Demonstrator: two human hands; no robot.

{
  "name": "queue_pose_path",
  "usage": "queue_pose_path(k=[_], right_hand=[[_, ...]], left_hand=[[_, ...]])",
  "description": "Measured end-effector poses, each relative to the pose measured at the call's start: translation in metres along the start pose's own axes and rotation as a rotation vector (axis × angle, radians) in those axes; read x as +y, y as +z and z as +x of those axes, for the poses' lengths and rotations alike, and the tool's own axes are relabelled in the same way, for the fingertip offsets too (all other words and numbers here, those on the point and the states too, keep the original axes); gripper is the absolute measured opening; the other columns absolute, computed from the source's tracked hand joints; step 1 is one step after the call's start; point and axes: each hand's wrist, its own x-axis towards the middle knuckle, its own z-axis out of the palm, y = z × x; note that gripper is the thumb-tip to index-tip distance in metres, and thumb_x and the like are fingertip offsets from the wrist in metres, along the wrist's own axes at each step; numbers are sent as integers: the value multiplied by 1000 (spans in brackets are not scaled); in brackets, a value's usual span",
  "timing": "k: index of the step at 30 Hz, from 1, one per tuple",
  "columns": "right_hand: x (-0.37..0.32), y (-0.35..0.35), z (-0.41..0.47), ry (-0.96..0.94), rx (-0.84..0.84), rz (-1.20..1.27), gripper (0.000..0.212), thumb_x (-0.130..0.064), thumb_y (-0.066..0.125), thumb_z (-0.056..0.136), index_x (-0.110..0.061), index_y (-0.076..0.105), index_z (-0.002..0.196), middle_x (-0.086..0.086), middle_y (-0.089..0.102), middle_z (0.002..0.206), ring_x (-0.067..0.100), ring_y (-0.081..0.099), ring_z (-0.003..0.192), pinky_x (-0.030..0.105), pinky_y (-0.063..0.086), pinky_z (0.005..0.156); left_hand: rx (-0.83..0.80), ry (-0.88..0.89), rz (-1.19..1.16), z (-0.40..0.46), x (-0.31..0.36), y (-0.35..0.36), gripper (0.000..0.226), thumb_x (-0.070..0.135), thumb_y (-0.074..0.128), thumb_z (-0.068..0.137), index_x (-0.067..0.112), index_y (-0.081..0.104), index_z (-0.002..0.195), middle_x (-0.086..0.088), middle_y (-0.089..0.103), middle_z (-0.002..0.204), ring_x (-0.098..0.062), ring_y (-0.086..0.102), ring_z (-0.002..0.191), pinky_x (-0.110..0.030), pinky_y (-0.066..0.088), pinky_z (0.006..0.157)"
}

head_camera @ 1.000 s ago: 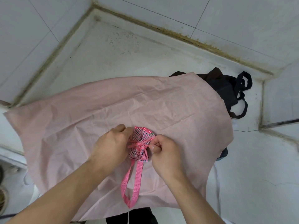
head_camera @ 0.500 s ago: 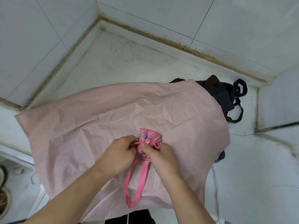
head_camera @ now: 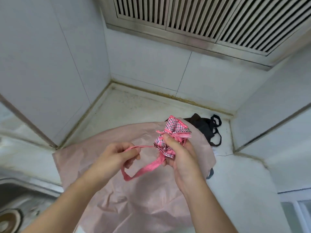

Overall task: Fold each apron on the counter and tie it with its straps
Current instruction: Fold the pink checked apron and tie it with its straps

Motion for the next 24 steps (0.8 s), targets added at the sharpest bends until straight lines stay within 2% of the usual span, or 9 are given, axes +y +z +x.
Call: queue_pose_path(k=[4,6,9,11,13,16,20,22,24], right_hand=[[-23,2,-39,-48,14,-6,24,-20,75,93,-9,73,115,14,76,96,30,66,72,33,49,48],[-22,5,-58,-33,-7,-107,21,-19,75,94,-12,74,114,11,79,99,31,72,75,34,51,49],[-17,17,-88,73,-74,-297,33,-26,77,93,-12,65,119,12,79,99,38,78,78,37,56,51],[-15,24,-102,97,-98,-598,53,-47,80,86,-13,53,117,6,76,99,24,77,79,40,63,62],[-23,35,-119,-70,-99,-811,74,-59,81,76,-16,44,125,-2,68,118,10,69,99,34,60,86],[-51,59,-153,-446,-388,-627,93,-37,84,74,-42,36,153,-17,48,153,1,47,140,32,42,114],[-105,106,-198,-600,-747,-421,33,-1,67,82,-15,69,112,9,79,96,25,76,89,44,59,77],[-115,132,-225,-612,-807,-424,5,-5,71,84,-6,69,89,10,71,69,26,63,57,43,52,57],[-115,152,-245,-575,-851,-369,13,-1,73,90,4,65,81,3,53,54,17,47,45,37,52,51]], left_hand=[[58,11,-661,-38,61,-15,24,25,68,86,15,54,69,3,25,63,-14,24,47,-32,21,55],[29,67,-753,-58,91,-18,16,25,59,91,15,56,78,5,28,63,-10,24,45,-27,23,52],[-67,178,-587,-96,136,-23,15,21,58,89,12,69,95,2,35,65,-12,27,46,-23,28,46],[-104,222,-428,-122,160,-25,21,18,62,88,9,72,103,-1,39,66,-12,27,44,-21,30,43],[-130,231,-256,-153,182,-23,23,11,59,92,4,72,110,-5,42,68,-13,28,41,-20,29,41],[-146,220,22,-195,201,-13,22,1,53,99,-6,70,111,-12,46,66,-16,33,38,-19,31,40],[35,267,206,-247,211,-17,29,11,70,92,-16,64,98,-16,52,60,-20,44,40,-23,36,42],[227,305,220,-292,214,-35,25,13,76,88,-10,67,88,-8,55,55,-19,46,43,-25,40,45],[356,326,238,-331,212,-55,19,13,80,84,-3,70,86,-11,56,59,-20,47,48,-27,43,49]])
